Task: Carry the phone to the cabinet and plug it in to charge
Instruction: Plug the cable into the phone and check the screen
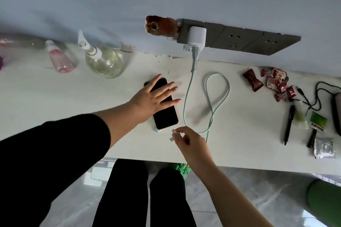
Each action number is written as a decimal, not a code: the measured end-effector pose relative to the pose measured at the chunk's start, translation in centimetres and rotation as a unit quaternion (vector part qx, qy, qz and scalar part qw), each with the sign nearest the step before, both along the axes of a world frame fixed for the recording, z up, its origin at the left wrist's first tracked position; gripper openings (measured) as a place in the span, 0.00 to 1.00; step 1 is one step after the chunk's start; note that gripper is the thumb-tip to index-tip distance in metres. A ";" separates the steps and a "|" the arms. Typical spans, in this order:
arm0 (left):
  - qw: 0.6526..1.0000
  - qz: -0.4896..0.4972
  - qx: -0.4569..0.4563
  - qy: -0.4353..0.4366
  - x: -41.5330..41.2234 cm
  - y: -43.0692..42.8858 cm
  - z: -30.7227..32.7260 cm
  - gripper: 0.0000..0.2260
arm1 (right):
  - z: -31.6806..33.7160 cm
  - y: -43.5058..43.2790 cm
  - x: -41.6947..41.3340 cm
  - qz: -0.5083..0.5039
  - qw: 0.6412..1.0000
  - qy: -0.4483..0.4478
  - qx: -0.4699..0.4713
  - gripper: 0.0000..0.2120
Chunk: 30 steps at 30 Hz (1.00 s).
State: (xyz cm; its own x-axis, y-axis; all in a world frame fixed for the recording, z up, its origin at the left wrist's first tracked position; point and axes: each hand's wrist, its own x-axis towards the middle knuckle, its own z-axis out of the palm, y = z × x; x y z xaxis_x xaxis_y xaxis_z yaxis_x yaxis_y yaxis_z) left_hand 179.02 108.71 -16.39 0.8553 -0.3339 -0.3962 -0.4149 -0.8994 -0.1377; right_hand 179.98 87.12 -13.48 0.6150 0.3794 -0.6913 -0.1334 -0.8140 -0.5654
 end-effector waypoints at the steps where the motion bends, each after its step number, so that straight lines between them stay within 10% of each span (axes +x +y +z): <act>1: 1.000 -0.020 0.009 0.017 0.5 -0.3 -0.3 0.37 | -0.1 0.0 0.0 0.001 1.000 0.001 0.004 0.09; 12: 0.985 0.161 -0.035 0.043 -0.4 -0.6 -0.5 0.34 | 2.1 -1.1 -0.4 -0.037 0.999 0.013 0.003 0.07; 22: 0.832 0.421 -0.352 0.079 -5.8 -0.9 9.2 0.35 | 12.8 -0.9 2.5 -0.069 0.995 0.011 0.072 0.10; 30: 0.868 0.352 -0.338 -0.092 -7.8 -1.0 21.0 0.32 | 22.6 -0.3 4.1 -0.036 0.985 0.032 0.164 0.15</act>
State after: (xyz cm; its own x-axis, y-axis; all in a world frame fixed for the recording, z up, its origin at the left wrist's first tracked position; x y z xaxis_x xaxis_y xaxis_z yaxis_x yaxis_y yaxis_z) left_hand 171.23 107.67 4.66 0.9696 0.1945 -0.1484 0.2437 -0.8216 0.5153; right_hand 184.11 86.80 9.15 0.6081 0.5457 -0.5766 -0.2279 -0.5757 -0.7853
